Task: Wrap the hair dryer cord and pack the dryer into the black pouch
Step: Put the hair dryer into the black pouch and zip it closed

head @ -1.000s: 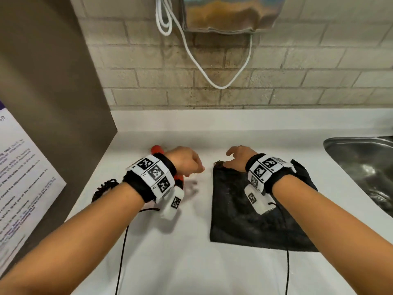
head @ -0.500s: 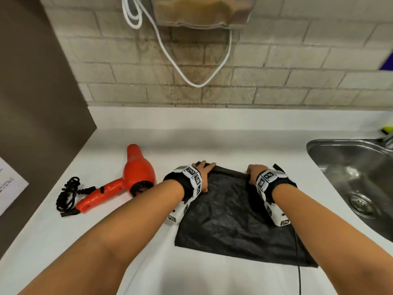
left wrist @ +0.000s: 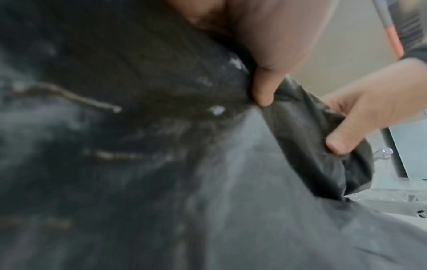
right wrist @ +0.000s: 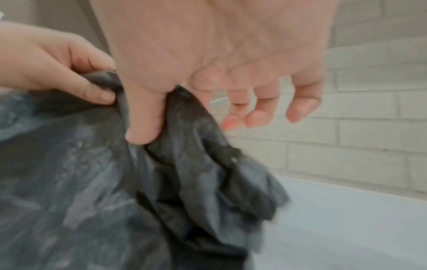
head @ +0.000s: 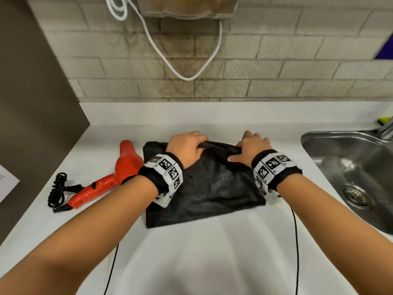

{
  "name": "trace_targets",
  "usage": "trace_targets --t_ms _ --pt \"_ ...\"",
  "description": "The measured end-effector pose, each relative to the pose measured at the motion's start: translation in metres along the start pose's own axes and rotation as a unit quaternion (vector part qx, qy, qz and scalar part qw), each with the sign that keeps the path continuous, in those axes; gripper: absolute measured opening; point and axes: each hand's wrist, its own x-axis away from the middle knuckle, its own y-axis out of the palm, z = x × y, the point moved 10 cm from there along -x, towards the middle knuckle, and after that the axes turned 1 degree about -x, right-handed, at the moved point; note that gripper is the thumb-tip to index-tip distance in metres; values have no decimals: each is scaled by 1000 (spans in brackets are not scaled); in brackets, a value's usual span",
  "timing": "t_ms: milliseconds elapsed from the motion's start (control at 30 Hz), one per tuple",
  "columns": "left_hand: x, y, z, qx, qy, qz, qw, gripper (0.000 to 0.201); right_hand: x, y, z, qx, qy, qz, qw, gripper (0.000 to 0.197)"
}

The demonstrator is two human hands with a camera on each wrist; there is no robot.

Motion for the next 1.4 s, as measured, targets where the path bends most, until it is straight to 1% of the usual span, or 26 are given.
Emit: trace_targets --t_ms 67,133,167,233,300,367,433,467,533,600,633,667,733,800,833,867,933,967,1000,1067,1100,1133,1200,1267,1333,1400 --pt "8 -13 -6 60 11 8 998 32 2 1 5 -4 14 3 1000 38" --pt "17 -13 -12 159 17 -14 987 35 0 2 2 -115 -11 28 993 27" --pt "23 -11 -15 200 14 -29 979 33 1 -1 -3 -190 -39 52 980 22" --pt "35 -8 -23 248 2 -55 967 29 8 -12 -14 -320 -103 104 936 19" --pt "46 -6 -29 268 -1 -88 959 31 18 -25 -25 -374 -169 143 901 30" --pt "55 -5 -36 227 -10 -116 967 32 24 -27 -41 -357 -218 142 897 40" --pt "61 -2 -45 121 -32 -153 980 28 29 -26 -54 -311 -239 128 911 40" --pt "64 1 -50 58 -44 -180 981 27 30 -26 -58 -295 -245 121 916 38" --pt "70 6 -63 -44 -77 -240 967 24 33 -27 -61 -288 -246 110 919 39" --pt "79 10 -78 -77 -123 -293 945 27 34 -30 -56 -308 -238 108 915 45" --pt "83 12 -84 -77 -142 -303 939 29 34 -31 -53 -319 -234 108 912 47" --pt "85 12 -88 -78 -154 -299 939 30 37 -33 -52 -321 -236 110 910 48" --pt "84 3 -94 -109 -165 -254 947 31 42 -33 -57 -295 -242 103 919 50" --pt "80 -6 -95 -107 -173 -211 956 37 44 -24 -64 -269 -225 56 935 43" --pt "79 -7 -95 -58 -183 -206 960 41 44 -18 -67 -260 -212 27 942 36" --pt "78 -7 -92 24 -192 -202 960 43 44 -11 -69 -258 -199 -4 945 32" --pt "75 -11 -80 224 -207 -167 938 36 44 6 -72 -293 -179 -70 937 34" --pt "74 -15 -76 283 -213 -129 926 34 45 13 -74 -310 -174 -87 930 34" --pt "73 -22 -75 300 -212 -83 927 35 44 18 -75 -316 -167 -86 930 32" --pt "72 -41 -69 236 -183 4 954 30 42 24 -74 -293 -137 -65 944 31" --pt "72 -46 -61 204 -156 23 966 25 40 28 -71 -272 -117 -59 953 34" --pt "73 -46 -55 188 -130 22 973 20 38 31 -69 -246 -96 -58 963 36" --pt "75 -36 -49 170 -108 -20 979 19 34 36 -65 -180 -60 -59 980 33" --pt "82 -25 -52 129 -135 -78 979 26 33 32 -60 -98 -33 -54 993 46" --pt "92 -17 -58 78 -163 -127 975 31 33 25 -56 -40 -20 -18 999 58" --pt "99 -10 -64 45 -181 -162 969 38 34 14 -56 -52 -14 41 998 60"
